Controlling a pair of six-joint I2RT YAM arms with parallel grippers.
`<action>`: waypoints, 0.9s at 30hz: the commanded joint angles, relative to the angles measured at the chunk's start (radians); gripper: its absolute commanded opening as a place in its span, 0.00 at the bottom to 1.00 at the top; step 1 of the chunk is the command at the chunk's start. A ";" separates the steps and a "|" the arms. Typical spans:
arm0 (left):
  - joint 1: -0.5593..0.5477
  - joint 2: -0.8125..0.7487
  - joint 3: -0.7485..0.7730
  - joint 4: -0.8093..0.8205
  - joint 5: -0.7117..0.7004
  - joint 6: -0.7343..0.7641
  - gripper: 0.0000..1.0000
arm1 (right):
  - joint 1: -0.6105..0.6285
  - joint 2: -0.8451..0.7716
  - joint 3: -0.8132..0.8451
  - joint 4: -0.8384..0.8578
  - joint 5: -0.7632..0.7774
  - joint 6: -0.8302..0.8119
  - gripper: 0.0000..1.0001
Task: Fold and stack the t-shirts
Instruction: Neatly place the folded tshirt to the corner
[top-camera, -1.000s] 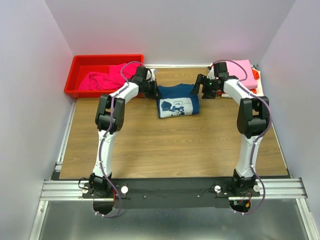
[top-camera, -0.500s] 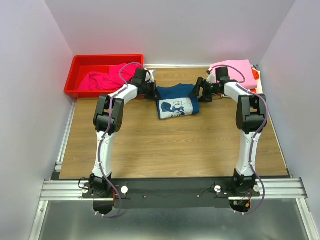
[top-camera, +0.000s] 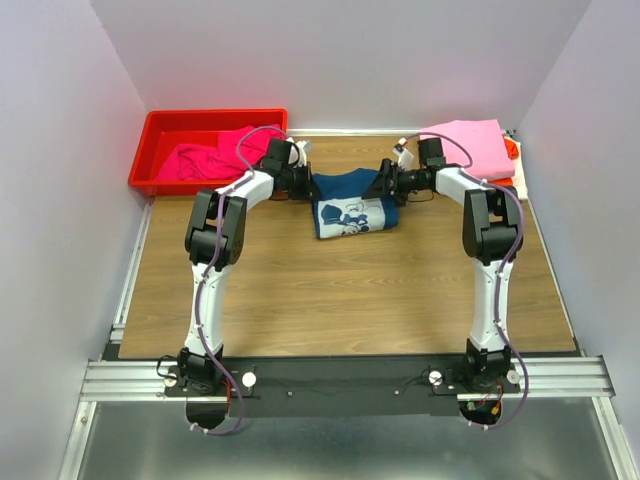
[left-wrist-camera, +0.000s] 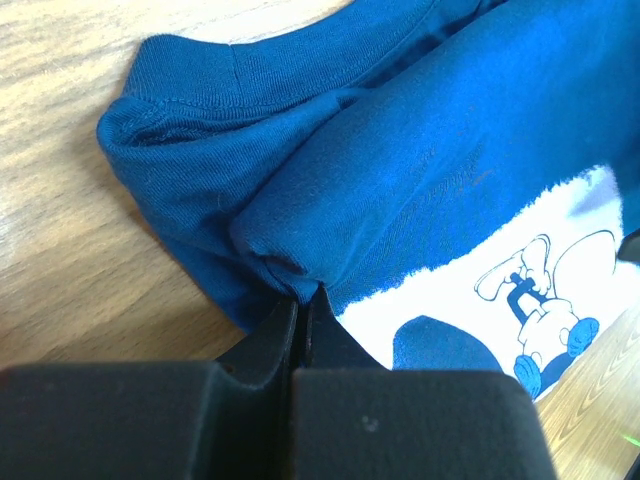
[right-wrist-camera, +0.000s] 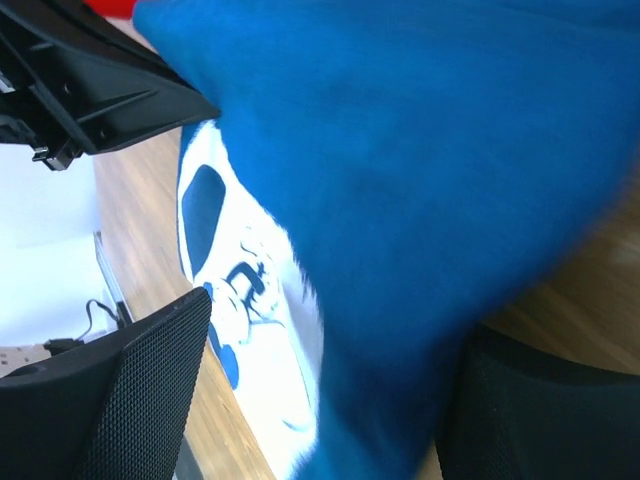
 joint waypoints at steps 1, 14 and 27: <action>0.001 0.034 -0.069 -0.113 -0.024 0.043 0.00 | 0.054 0.116 -0.010 -0.074 0.092 -0.034 0.84; 0.011 -0.032 -0.071 -0.052 0.016 0.031 0.24 | 0.056 0.060 0.088 -0.089 0.314 -0.010 0.00; 0.047 -0.109 -0.123 -0.090 0.006 0.057 0.27 | 0.024 0.041 0.448 -0.408 0.727 -0.273 0.00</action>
